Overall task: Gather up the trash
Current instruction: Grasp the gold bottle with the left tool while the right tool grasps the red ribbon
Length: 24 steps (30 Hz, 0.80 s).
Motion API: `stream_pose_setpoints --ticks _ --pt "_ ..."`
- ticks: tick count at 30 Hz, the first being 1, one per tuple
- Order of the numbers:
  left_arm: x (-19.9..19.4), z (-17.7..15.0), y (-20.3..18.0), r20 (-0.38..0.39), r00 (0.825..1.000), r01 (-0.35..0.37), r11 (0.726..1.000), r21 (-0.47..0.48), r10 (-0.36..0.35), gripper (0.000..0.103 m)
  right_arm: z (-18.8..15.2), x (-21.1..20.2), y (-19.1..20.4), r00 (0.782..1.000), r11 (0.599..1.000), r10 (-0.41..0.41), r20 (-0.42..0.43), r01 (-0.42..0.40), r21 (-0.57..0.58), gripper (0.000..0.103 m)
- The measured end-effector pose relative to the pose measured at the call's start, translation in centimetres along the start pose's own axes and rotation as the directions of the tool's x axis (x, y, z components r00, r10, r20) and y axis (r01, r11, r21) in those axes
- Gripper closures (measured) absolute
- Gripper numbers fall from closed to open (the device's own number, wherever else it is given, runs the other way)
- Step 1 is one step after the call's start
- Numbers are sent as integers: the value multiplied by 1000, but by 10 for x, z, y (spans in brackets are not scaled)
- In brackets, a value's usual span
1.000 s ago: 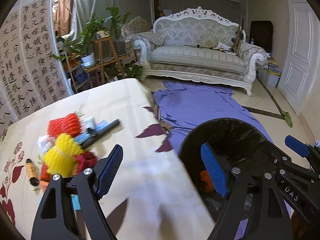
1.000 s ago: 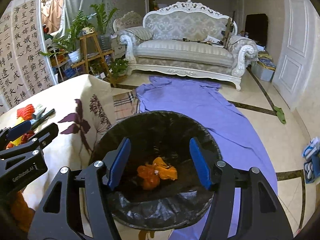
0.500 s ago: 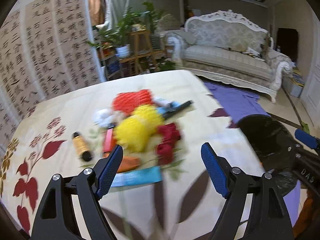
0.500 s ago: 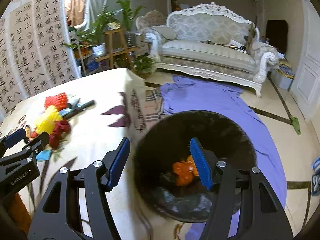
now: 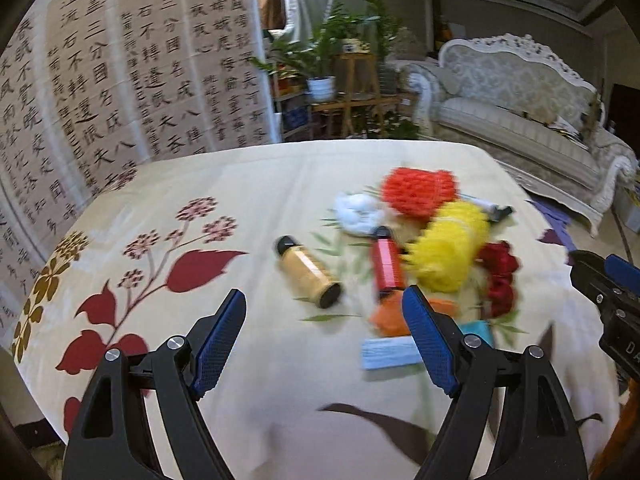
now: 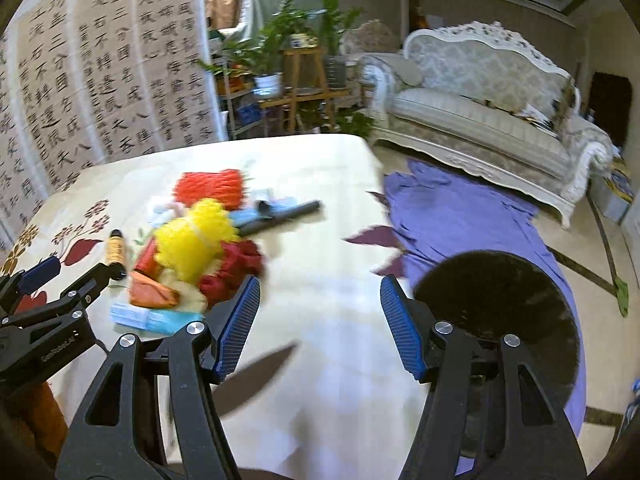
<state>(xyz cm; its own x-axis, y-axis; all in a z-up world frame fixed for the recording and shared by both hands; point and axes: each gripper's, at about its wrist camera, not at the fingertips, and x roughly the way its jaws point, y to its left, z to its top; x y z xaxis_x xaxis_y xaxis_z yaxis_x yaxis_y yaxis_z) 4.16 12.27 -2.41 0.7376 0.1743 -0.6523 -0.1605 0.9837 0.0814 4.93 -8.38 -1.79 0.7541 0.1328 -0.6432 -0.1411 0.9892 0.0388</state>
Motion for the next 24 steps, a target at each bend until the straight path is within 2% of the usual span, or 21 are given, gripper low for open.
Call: stream_pose_setpoints --ticks 9,16,24 --pt "15 2 38 -16 999 -43 997 -57 43 25 12 36 40 997 998 47 -65 -49 -29 42" --pt "24 6 41 -34 999 -26 997 -79 23 25 13 55 43 993 999 3 -122 -9 -49 42" --pt "37 17 28 -46 999 -3 998 -58 0 23 10 59 25 990 999 -18 -140 12 -48 66"
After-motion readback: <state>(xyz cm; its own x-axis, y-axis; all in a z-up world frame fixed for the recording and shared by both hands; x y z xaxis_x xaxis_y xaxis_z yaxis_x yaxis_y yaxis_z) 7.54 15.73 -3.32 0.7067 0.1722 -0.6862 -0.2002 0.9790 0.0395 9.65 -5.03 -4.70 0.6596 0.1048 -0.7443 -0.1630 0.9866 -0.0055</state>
